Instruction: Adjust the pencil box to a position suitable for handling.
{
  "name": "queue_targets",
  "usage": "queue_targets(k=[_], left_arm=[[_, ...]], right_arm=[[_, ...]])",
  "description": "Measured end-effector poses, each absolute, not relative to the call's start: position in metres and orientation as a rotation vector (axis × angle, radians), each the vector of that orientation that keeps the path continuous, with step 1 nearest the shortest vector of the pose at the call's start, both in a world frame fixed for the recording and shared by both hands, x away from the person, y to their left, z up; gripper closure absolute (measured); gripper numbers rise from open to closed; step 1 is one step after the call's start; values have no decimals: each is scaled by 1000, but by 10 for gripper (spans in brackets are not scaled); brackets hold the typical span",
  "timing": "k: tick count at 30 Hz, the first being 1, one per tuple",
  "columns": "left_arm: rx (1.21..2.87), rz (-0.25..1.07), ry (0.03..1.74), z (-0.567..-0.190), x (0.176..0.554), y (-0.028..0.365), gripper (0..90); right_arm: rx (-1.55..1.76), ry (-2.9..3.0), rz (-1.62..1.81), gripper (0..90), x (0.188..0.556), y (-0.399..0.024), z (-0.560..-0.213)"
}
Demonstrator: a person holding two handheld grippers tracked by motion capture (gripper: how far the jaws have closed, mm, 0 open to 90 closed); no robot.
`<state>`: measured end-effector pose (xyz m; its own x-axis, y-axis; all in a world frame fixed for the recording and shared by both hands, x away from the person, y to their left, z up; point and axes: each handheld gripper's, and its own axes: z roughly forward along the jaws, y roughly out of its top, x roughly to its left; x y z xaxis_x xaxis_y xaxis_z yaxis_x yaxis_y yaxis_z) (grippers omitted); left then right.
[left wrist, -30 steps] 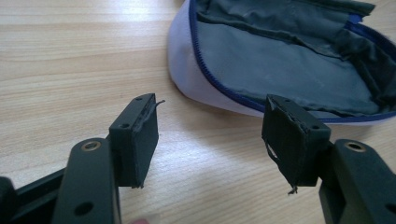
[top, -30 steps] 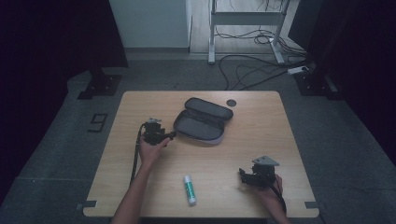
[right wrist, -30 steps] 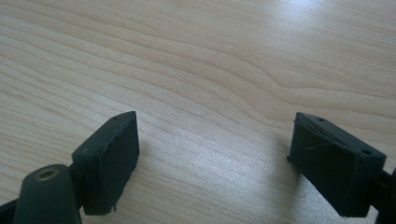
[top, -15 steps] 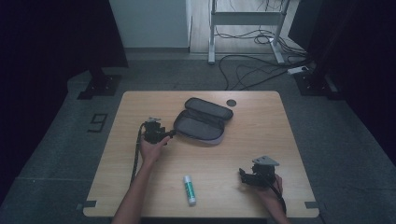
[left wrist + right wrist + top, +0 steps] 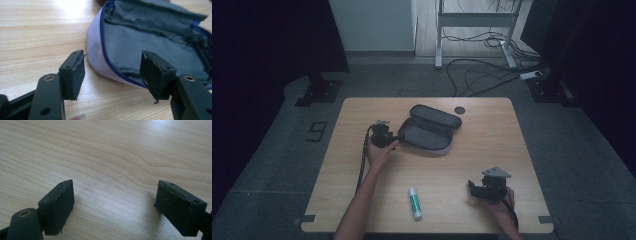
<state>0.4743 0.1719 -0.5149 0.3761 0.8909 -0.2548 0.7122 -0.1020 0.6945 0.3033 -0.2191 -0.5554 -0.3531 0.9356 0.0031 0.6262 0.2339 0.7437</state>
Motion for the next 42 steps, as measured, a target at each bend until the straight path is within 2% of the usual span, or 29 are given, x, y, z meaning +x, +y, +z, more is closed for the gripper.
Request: queue_targets(k=[12, 22, 28, 31, 32, 34, 42], left_arm=[[1879, 302, 1408, -516, 492, 162, 381], [1902, 263, 1437, -534, 496, 166, 571], [1903, 264, 1439, -535, 496, 167, 609], [1912, 273, 1441, -535, 496, 167, 629], [1909, 271, 1447, -535, 496, 167, 636], [1908, 267, 1452, -535, 495, 167, 644], [1888, 245, 1464, -536, 496, 169, 651]], right_arm=[[1430, 2065, 923, 151, 303, -219, -555], [1405, 2104, 939, 131, 305, -218, -555], [1369, 2135, 953, 137, 310, -217, -555], [1360, 2143, 955, 171, 313, -216, -554], [1370, 2132, 948, 217, 316, -216, -553], [1379, 2111, 942, 249, 320, -216, -553], [1419, 2051, 1054, 284, 337, -214, -536]])
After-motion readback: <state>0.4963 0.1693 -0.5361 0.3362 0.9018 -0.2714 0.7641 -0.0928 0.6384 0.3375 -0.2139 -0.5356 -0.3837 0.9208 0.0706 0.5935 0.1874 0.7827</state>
